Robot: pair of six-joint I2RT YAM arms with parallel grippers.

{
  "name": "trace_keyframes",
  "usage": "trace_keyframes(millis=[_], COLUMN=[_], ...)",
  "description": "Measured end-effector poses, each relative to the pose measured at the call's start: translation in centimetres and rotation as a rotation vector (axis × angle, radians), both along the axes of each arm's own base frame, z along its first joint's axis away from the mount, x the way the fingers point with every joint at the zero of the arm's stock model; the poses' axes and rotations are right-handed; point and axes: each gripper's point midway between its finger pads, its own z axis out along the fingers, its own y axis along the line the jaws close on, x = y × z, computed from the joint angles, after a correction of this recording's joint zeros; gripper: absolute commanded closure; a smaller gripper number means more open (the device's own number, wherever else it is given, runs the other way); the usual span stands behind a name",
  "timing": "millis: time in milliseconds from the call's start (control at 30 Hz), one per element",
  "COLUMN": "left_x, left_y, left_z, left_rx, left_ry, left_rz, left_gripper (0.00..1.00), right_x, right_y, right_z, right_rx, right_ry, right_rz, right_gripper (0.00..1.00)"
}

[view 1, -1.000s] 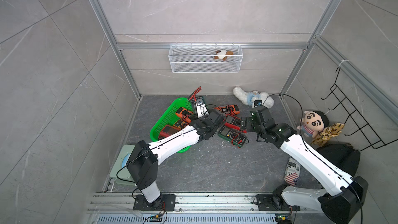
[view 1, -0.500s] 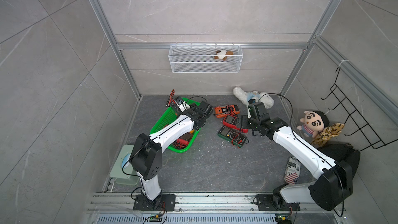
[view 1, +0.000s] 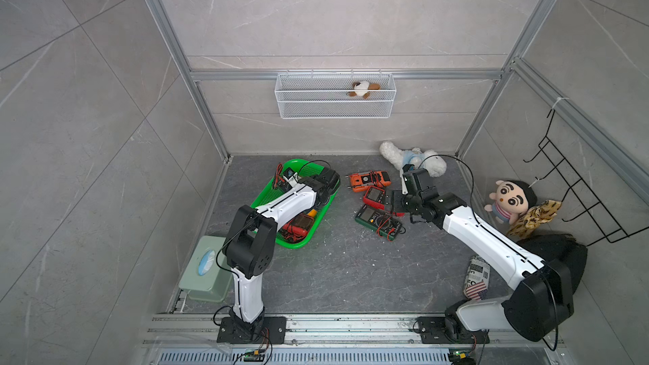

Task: Put the multimeter into the basket
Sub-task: Place the multimeter in the basket.

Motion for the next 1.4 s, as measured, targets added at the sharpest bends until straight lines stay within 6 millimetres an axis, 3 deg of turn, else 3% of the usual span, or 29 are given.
trace_keyframes(millis=[300, 467, 533, 600, 1033, 1267, 1400], left_x=[0.0, -0.2, -0.2, -0.3, -0.9, -2.5, -3.9], left_y=[-0.6, -1.1, -1.2, -1.1, -0.9, -0.6, 0.1], left_z=[-3.2, -4.0, -4.0, -4.2, -3.2, -0.4, 1.0], left_rx=[-0.093, -0.137, -0.144, -0.148, -0.165, -0.187, -0.196], left_ry=[0.048, 0.063, 0.063, 0.061, 0.035, -0.007, -0.031], left_rz=[0.044, 0.055, 0.060, 0.066, 0.063, 0.043, 0.035], left_gripper=[0.97, 0.78, 0.58, 0.01, 0.02, 0.02, 0.02], right_x=[-0.1, -0.2, -0.2, -0.2, -0.3, -0.3, -0.6], right_y=[0.1, 0.1, 0.1, 0.1, 0.4, 0.3, -0.2], right_z=[-0.4, -0.6, -0.6, -0.6, -0.7, -0.8, -2.0], right_rx=[0.004, 0.003, 0.003, 0.005, 0.016, 0.020, 0.019], right_ry=[0.006, 0.010, 0.009, 0.010, 0.014, 0.019, 0.038], right_rz=[0.005, 0.006, 0.006, 0.008, 0.018, 0.006, -0.028], right_gripper=[0.00, 0.00, 0.00, 0.00, 0.00, 0.00, 0.00])
